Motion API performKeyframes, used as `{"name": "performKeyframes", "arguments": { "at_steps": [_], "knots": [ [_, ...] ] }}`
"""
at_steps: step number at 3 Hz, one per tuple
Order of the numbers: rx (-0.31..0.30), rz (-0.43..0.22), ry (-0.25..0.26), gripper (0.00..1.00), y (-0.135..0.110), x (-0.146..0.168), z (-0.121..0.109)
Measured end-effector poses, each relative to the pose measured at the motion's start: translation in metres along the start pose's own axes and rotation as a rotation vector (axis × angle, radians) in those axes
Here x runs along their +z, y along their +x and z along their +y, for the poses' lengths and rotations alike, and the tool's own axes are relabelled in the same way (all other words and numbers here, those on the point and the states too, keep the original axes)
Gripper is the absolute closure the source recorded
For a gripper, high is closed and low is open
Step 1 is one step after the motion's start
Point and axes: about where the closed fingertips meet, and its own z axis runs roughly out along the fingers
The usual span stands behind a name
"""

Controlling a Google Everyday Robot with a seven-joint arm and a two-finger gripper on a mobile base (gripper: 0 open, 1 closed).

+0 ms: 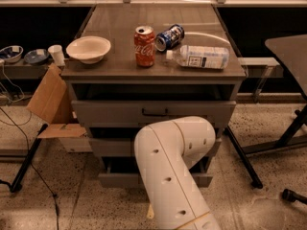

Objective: Open bottom drawer

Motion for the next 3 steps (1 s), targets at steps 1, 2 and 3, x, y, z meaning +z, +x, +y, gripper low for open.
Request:
{"name": "performKeyframes", "arguments": {
  "at_steps": [1, 2, 3],
  "knots": [
    [0.022, -0.009, -0.004, 0.00, 0.0068, 0.0022, 0.0088],
    [0.024, -0.009, -0.004, 0.00, 0.0046, 0.0002, 0.0103],
    [0.035, -0.014, -0.005, 0.00, 0.0059, 0.0003, 0.0153]
  ]
}}
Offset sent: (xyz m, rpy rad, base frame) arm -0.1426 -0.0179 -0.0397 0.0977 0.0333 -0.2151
